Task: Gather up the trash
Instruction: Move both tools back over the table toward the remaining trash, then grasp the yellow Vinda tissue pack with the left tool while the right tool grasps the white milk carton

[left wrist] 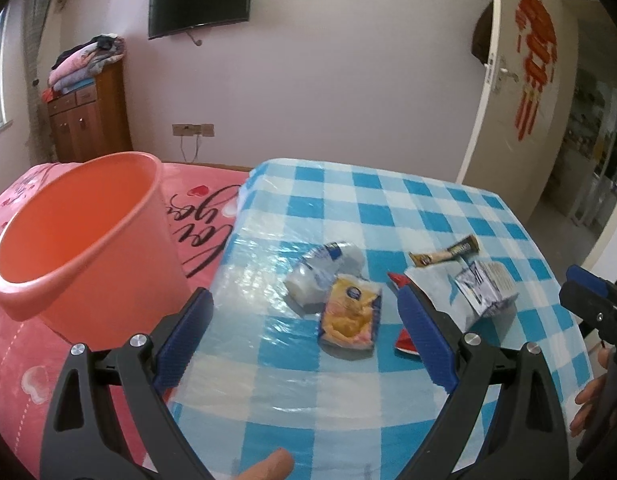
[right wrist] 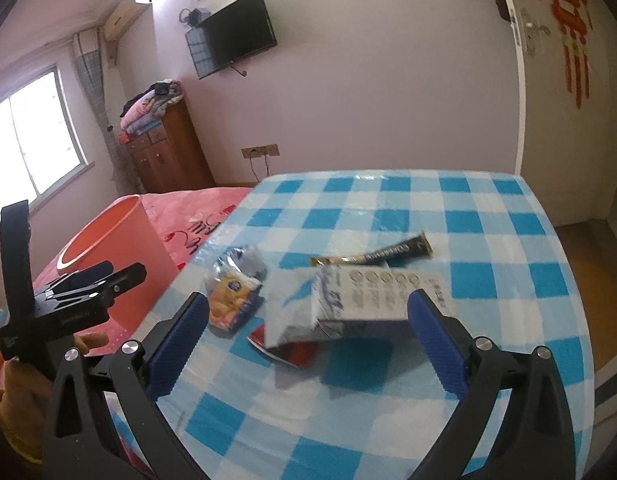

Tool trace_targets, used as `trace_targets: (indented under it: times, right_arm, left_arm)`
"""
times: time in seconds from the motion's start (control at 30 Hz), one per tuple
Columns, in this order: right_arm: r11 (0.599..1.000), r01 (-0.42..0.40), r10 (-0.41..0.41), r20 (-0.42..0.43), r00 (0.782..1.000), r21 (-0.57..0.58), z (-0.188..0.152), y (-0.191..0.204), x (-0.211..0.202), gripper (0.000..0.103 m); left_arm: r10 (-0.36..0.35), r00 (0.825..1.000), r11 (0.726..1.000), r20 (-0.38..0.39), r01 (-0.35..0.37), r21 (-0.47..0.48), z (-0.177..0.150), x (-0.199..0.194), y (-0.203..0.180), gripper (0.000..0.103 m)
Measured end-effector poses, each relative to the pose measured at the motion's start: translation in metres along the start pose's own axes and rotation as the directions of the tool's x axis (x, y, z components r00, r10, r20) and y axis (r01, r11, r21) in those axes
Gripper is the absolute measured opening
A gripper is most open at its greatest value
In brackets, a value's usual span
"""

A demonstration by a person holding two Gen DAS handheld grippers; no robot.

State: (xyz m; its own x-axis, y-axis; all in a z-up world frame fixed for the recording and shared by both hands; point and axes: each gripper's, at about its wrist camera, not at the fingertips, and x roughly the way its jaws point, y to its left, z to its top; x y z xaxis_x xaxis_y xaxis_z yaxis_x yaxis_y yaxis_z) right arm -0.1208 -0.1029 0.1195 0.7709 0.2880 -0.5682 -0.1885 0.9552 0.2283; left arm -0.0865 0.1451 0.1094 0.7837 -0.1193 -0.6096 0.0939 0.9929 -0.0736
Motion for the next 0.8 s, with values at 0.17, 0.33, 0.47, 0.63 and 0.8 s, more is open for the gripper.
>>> trace_targets:
  times: [0.17, 0.33, 0.47, 0.63, 0.8]
  right_arm:
    - [0.999, 0.008, -0.007, -0.039, 0.999, 0.042, -0.014, -0.021, 0.001, 0.098]
    - [0.995, 0.005, 0.003, -0.081, 0.997, 0.099, -0.024, -0.043, 0.003, 0.098]
    - [0.991, 0.018, -0.003, -0.109, 0.994, 0.136, -0.028, -0.06, 0.007, 0.098]
    - [0.981, 0.023, 0.005, -0.144, 0.99, 0.195, -0.033, -0.082, 0.014, 0.098]
    - [0.975, 0.008, 0.03, -0.168, 0.985, 0.222, -0.038, -0.091, 0.021, 0.098]
  left_arm:
    - [-0.026, 0.999, 0.999, -0.028, 0.027, 0.018, -0.008, 0.009, -0.012, 0.094]
    - [-0.041, 0.997, 0.999, -0.063, 0.043, 0.024, -0.016, 0.024, -0.022, 0.094]
    - [-0.044, 0.995, 0.998, -0.089, 0.048, 0.043, -0.02, 0.038, -0.031, 0.094]
    - [-0.055, 0.991, 0.995, -0.123, 0.064, 0.071, -0.022, 0.057, -0.041, 0.094]
    - [-0.057, 0.981, 0.995, -0.187, 0.07, 0.065, -0.023, 0.086, -0.042, 0.094]
